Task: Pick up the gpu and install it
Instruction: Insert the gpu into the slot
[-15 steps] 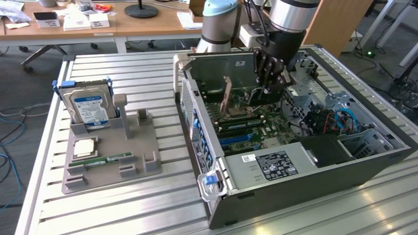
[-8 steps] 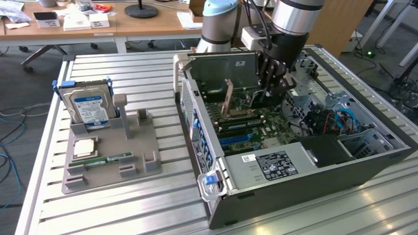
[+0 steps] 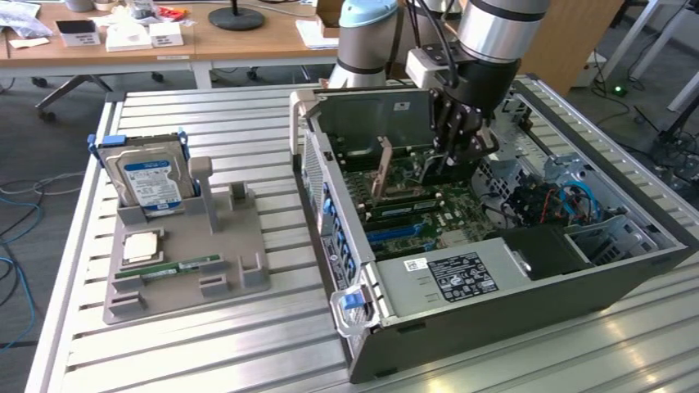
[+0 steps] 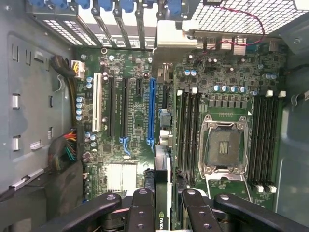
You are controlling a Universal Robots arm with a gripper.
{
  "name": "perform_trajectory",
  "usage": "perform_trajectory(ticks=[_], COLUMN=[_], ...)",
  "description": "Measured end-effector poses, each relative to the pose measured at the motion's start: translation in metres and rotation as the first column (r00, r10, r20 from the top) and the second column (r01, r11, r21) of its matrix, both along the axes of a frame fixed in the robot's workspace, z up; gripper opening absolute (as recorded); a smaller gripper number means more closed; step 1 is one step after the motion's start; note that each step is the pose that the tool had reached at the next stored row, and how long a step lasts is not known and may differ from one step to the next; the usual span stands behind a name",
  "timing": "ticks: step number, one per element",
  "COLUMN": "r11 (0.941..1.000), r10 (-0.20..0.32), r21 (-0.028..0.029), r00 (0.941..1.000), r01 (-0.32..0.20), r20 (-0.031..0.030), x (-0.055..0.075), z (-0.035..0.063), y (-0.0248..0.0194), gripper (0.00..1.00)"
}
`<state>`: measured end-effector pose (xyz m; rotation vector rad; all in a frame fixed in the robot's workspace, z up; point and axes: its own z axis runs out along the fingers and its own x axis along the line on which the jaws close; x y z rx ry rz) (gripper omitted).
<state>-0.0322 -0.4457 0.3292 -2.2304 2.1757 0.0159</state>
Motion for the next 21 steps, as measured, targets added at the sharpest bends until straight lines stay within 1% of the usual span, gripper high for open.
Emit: perform_trajectory(ticks=[14, 21], r11=[1.0000, 1.0000], r10=[-0.002, -0.003], r21=[0.0003, 0.0003], r00=[1.0000, 1.0000], r01=[0.002, 0.003], r20=[-0.0001, -0.0001], x=[-0.0023, -0.0022], z=[-0.0090, -0.0095], y=[-0.0008, -0.0008], gripper=[0.26, 0.26])
